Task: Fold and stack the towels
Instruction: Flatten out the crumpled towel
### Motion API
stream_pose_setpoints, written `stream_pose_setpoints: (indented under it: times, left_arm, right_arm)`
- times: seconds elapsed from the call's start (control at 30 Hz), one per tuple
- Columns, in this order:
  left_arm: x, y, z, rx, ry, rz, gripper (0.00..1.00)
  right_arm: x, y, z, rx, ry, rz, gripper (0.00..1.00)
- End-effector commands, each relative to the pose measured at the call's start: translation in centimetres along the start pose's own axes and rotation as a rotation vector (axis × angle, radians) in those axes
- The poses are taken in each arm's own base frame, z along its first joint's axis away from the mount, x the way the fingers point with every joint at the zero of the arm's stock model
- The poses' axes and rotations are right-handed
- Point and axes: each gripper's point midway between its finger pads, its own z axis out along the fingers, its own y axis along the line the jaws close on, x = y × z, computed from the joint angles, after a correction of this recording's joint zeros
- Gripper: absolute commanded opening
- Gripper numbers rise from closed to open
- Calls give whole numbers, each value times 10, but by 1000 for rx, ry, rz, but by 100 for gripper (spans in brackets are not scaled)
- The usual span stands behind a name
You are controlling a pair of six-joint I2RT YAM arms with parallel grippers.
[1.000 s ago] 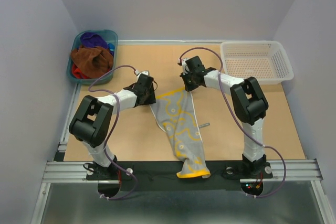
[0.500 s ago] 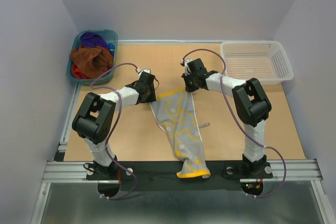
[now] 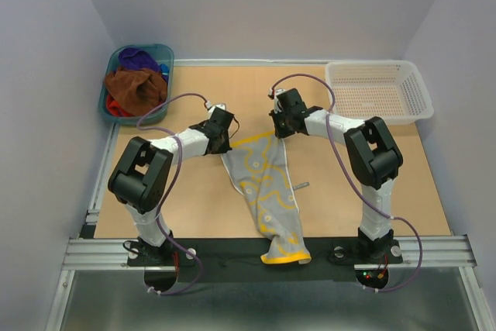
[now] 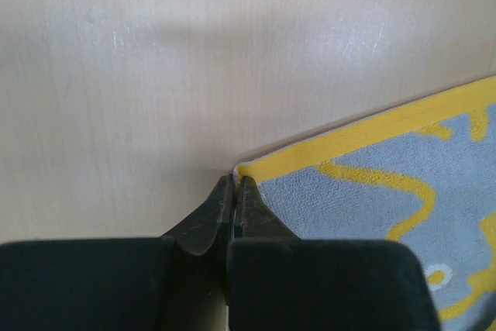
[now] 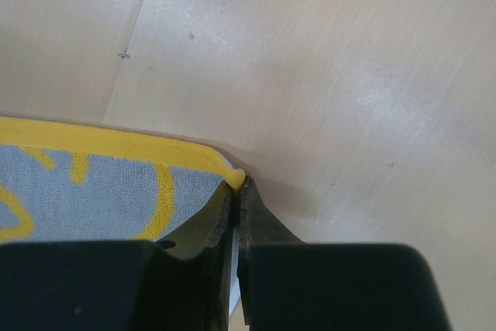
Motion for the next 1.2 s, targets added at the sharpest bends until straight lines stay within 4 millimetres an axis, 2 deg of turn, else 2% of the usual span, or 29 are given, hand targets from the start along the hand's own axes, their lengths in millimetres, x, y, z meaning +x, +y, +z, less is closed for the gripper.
stream_pose_setpoints:
  times: [0.0,0.03,0.07,0.17,0.23,0.27,0.33,0.37,0.4,0.47,0.5,0.53,0.6,0.63,0.73,0.77,0.83,0.87,0.93,0.97,1.0,1.03,1.07,1.1,1.17]
  left_arm:
    - [54,33,2,-132,204,100,0]
    - [46,32,1,-134,186,105,0]
    - [36,32,-4,-139,164,119,0]
    - [-23,23,-26,-150,5,123,0]
    - [-76,17,-54,-156,-140,127,0]
    - [-106,12,-70,-155,-218,139,0]
    - [-139,5,-95,-133,-312,146,0]
    - [-158,0,-112,-108,-373,142,0]
    - [-182,-7,-132,-82,-438,148,0]
    - [-210,-17,-165,-29,-534,146,0]
    - [-230,-22,-188,2,-598,133,0]
    - [-239,-25,-203,23,-635,130,0]
    - [-265,-31,-248,85,-751,121,0]
    - [-274,-30,-275,113,-816,124,0]
    - [-284,-33,-320,186,-912,133,0]
    - [-284,-28,-347,213,-963,120,0]
    - [-281,-26,-370,236,-1023,155,0]
    - [-277,-19,-400,264,-1089,148,0]
    - [-265,-19,-416,306,-1123,185,0]
    - [-259,-11,-443,335,-1180,176,0]
    - [-251,-13,-447,366,-1185,196,0]
    - [-246,-12,-457,389,-1204,197,0]
    - [-237,-6,-476,421,-1242,191,0]
    - [-231,-7,-481,450,-1247,204,0]
    - [-220,-1,-501,494,-1281,192,0]
  right_arm:
    - [46,-7,-4,49,154,-2,0]
    - [40,-8,-6,57,138,-2,0]
    - [26,-8,-11,62,103,0,0]
    - [-7,-14,-29,107,17,1,0]
    - [-37,-22,-44,157,-62,3,0]
    - [-62,-29,-61,200,-130,8,0]
    - [-87,-35,-80,241,-199,14,0]
    - [-101,-37,-93,259,-240,16,0]
    - [-126,-42,-116,290,-312,25,0]
    - [-152,-45,-144,314,-393,31,0]
    - [-167,-49,-167,335,-446,33,0]
    - [-178,-50,-181,344,-482,34,0]
    - [-204,-52,-219,362,-569,15,0]
    - [-217,-52,-243,365,-624,17,1]
    - [-228,-51,-282,360,-694,-17,0]
    - [-230,-49,-307,352,-737,-24,0]
    - [-227,-43,-323,319,-758,-71,1]
    - [-225,-41,-347,306,-799,-79,0]
    - [-214,-34,-357,265,-809,-118,0]
    - [-210,-31,-365,246,-823,-128,0]
    - [-201,-24,-383,200,-853,-148,0]
    - [-197,-20,-392,180,-872,-165,1]
    - [-193,-16,-402,157,-890,-176,0]
    - [-186,-8,-421,110,-930,-198,1]
    - [-179,0,-443,62,-974,-218,0]
